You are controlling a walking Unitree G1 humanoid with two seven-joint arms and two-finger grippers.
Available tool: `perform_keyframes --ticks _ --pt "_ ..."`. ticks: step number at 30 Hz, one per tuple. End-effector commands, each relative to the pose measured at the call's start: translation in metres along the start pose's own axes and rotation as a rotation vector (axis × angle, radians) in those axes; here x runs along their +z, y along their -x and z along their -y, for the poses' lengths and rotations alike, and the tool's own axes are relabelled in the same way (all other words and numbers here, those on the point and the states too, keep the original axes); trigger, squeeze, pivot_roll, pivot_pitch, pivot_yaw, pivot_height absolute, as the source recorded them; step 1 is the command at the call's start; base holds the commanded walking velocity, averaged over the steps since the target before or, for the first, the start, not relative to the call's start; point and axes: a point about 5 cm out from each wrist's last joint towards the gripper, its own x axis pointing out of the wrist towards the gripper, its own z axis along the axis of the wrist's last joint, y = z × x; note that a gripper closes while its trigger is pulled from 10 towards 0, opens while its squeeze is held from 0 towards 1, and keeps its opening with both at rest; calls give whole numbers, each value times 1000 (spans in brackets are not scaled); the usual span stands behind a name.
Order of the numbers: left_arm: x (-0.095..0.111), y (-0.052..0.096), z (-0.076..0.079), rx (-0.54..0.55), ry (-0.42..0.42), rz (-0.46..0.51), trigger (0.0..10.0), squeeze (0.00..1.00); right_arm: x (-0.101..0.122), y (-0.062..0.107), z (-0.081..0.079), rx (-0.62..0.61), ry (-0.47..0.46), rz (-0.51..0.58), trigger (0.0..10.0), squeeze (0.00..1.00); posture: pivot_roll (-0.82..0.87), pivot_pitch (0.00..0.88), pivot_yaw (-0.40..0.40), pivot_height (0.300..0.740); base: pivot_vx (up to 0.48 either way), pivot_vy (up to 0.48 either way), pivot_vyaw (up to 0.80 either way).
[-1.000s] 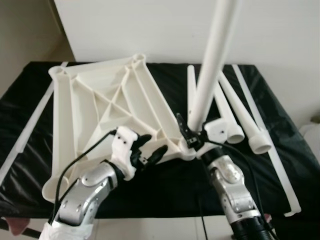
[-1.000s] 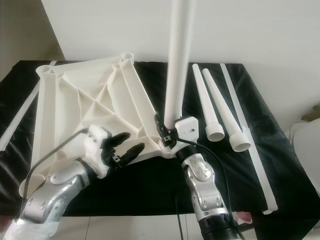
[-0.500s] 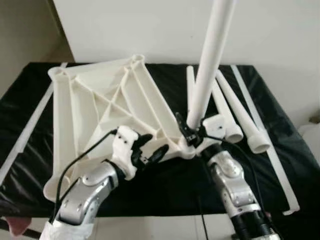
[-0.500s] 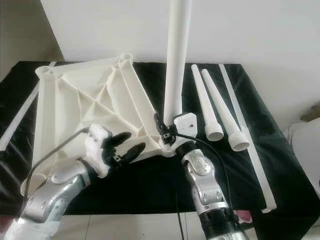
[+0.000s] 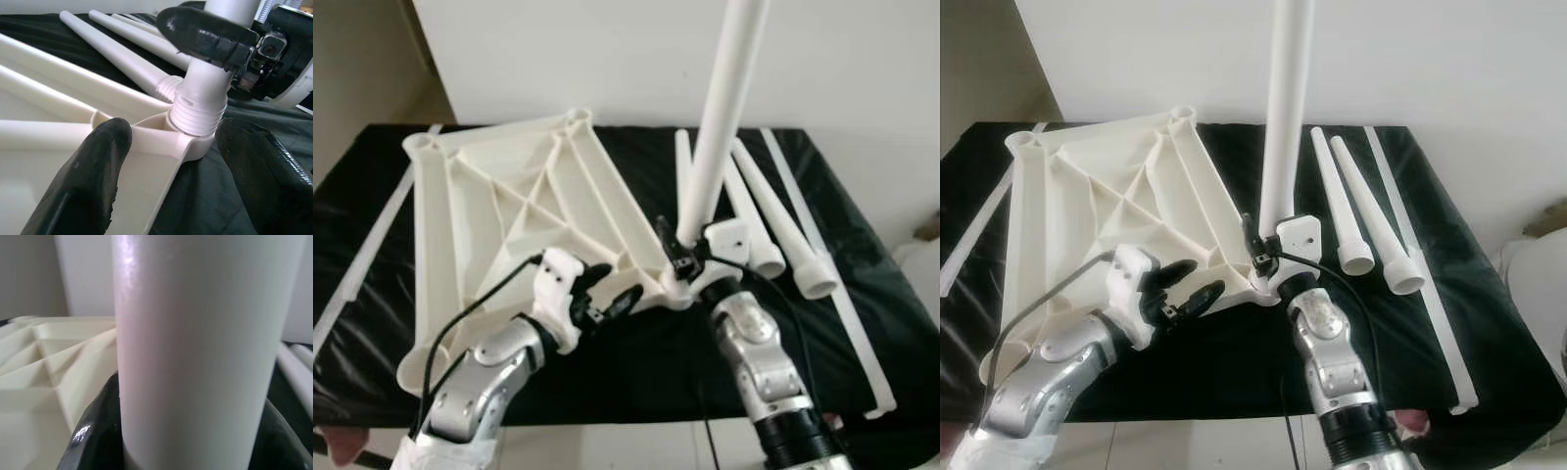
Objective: Building children table
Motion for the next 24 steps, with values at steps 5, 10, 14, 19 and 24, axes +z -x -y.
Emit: perform_keyframes --ticks 5,10,14,19,24 --pt "-1 0 6 -52 12 -4 10000 0 -31 19 4 -269 57 -179 10000 0 -32 112 -11 740 0 0 0" --pt "-1 0 7 -58 16 -6 10000 0 -31 22 -6 -226 10 -186 10000 0 -27 111 -13 740 0 0 0" --pt "-1 0 7 -57 16 -8 10000 0 -33 23 -7 -225 1 -192 10000 0 -23 109 -13 740 0 0 0" --pt "-2 1 7 -54 19 -11 10000 0 -33 23 -9 -247 -21 -210 10000 0 -22 105 -14 740 0 0 0" --pt "-2 1 7 -55 20 -11 10000 0 -33 24 -9 -257 -28 -210 10000 0 -22 107 -14 740 0 0 0"
